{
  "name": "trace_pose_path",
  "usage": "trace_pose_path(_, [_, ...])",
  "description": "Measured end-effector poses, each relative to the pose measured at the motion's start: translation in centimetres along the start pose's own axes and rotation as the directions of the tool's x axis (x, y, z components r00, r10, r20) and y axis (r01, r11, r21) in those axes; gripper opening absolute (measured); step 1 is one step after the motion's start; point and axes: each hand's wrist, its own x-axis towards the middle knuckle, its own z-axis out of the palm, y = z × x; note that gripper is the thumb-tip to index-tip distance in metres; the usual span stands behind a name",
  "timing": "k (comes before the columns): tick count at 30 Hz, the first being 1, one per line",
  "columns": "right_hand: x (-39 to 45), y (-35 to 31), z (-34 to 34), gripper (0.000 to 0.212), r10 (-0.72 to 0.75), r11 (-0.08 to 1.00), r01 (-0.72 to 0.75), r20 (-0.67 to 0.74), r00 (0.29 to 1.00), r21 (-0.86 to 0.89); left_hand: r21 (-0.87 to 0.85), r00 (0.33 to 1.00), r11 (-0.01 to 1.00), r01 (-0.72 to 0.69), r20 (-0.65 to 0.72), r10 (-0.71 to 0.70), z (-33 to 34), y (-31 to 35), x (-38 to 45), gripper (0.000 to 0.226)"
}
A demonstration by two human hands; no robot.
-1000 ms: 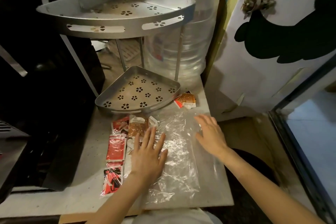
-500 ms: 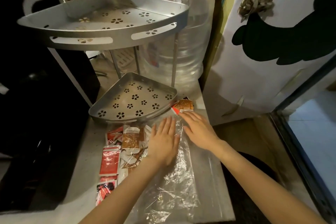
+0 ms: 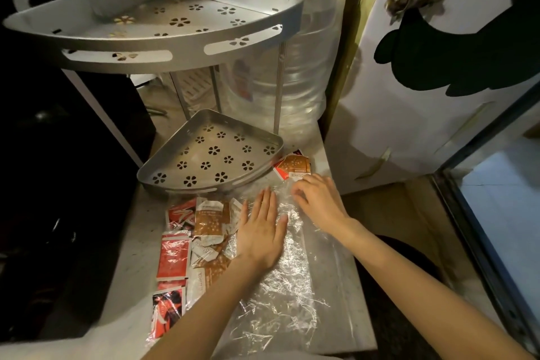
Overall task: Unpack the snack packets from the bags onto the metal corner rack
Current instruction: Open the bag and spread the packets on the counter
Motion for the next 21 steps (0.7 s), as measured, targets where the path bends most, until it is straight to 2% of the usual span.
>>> trace_pose_path(5, [-0.6, 0.6, -0.8, 0.011, 0.03, 0.992, -0.027, -0.023, 0.999, 0.12, 0.002, 1.0, 1.0, -0.017, 0.004, 0.017, -0.1, -0.2, 0.0, 0.079])
trace_pose_path(13, [-2.0, 2.1, -1.6, 0.007, 0.163, 0.917, -0.134, -0.046, 0.985, 0.377, -0.04, 0.999, 0.999, -0.029, 0.012, 0.029, -0.2, -0.3, -0.1, 0.069])
trace_pose_path(18, [-2.8, 2.9, -1.9, 0.005, 0.356, 0.761, -0.23, -0.095, 0.93, 0.607, -0.01, 0.999, 0.999, -0.047, 0.001, 0.047, -0.3, -0.5, -0.1, 0.068])
trace_pose_path(21, [-3.3, 3.2, -2.1, 0.008, 0.441, 0.645, -0.261, -0.071, 0.895, 0.718, 0.021, 0.998, 0.998, -0.06, -0.004, 0.06, -0.5, -0.4, -0.2, 0.072])
